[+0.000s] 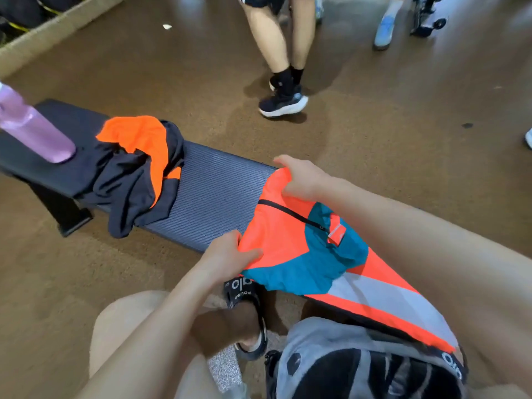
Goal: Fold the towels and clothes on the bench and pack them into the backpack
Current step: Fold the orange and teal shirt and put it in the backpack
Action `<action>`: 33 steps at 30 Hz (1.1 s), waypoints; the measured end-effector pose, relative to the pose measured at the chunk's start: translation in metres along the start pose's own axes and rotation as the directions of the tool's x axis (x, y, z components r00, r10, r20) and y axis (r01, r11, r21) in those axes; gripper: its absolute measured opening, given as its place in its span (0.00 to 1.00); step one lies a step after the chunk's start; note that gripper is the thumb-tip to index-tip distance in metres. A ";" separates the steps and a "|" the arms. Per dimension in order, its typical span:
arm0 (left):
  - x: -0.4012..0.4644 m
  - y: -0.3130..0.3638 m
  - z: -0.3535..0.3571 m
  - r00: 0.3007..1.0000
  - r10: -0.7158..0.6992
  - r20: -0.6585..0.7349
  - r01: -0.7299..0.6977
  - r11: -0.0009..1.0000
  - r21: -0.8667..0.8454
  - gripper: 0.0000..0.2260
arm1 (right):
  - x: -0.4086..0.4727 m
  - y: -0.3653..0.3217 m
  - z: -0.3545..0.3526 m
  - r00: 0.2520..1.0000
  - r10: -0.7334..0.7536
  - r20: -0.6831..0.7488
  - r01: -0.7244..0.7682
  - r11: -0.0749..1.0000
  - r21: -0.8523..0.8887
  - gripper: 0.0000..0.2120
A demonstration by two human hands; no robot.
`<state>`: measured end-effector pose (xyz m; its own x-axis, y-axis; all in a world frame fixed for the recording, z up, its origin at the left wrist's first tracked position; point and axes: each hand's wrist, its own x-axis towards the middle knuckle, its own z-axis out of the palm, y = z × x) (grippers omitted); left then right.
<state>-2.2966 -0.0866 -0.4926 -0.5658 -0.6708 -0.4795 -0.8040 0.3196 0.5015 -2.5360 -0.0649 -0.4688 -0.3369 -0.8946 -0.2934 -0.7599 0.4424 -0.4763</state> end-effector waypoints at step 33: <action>0.011 -0.010 -0.058 0.876 0.185 -0.446 -0.228 0.973 -0.045 0.11 | 0.068 -0.020 -0.040 0.990 -0.137 -0.025 0.138 0.943 0.304 0.08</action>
<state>-2.2844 -0.1354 -0.4610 -0.5623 -0.8269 -0.0063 -0.6445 0.4335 0.6299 -2.5666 -0.1372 -0.4462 -0.2430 -0.9481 -0.2048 -0.5941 0.3124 -0.7413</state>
